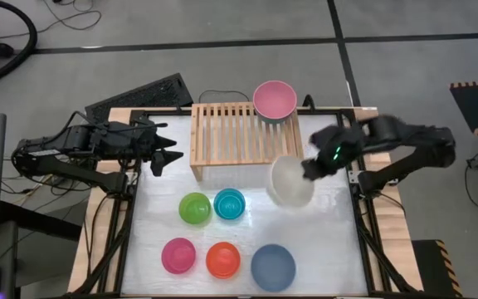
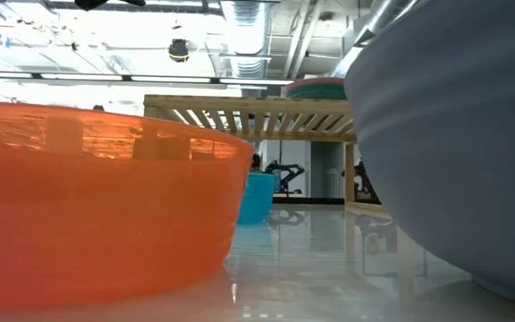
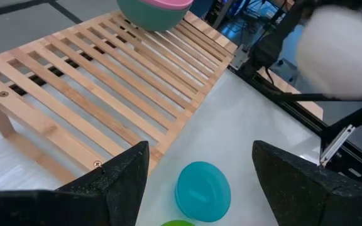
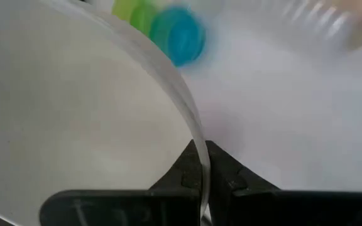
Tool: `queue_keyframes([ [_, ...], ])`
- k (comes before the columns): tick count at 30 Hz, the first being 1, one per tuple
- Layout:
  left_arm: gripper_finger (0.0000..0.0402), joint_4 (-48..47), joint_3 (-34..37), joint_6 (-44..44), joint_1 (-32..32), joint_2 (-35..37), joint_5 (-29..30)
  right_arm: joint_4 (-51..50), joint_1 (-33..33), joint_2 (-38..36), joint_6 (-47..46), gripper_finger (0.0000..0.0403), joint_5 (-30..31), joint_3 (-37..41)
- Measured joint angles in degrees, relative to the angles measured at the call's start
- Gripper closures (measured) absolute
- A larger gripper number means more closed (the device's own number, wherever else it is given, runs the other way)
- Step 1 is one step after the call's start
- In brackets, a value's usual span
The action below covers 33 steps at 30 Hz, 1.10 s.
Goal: Place and stack bowls onto a shelf
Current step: Put the large white bowl on the shelf
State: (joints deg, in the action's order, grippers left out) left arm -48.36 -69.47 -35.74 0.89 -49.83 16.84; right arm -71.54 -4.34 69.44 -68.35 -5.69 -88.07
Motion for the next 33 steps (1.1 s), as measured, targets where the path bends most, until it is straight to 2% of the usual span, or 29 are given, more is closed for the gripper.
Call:
queue_keyframes([
  [5, 0.0136, 0.0, 0.0, 0.1, 0.0, 0.0, 0.0, -12.7, 8.3, 2.2, 5.4, 0.0378, 3.1, -11.2],
  [9, 0.0136, 0.0, 0.0, 0.5, 0.0, 0.0, 0.0, -18.6, 15.5, 5.6, 11.6, 0.0378, 3.7, -16.6],
  [14, 0.0136, -0.3, 0.0, 0.5, 0.0, 0.0, 0.0, -18.4, 22.2, 10.2, 20.4, 0.0378, 0.9, -18.2],
  [22, 0.0136, -0.4, 0.0, 0.5, 0.0, 0.0, 0.0, -18.4, 29.3, 18.9, 32.3, 0.0378, -4.6, -18.0],
  [33, 0.0136, -3.8, 0.0, -1.1, 0.0, 0.0, 0.0, -18.5, 36.6, 22.7, 36.0, 0.0378, -4.7, -17.0],
])
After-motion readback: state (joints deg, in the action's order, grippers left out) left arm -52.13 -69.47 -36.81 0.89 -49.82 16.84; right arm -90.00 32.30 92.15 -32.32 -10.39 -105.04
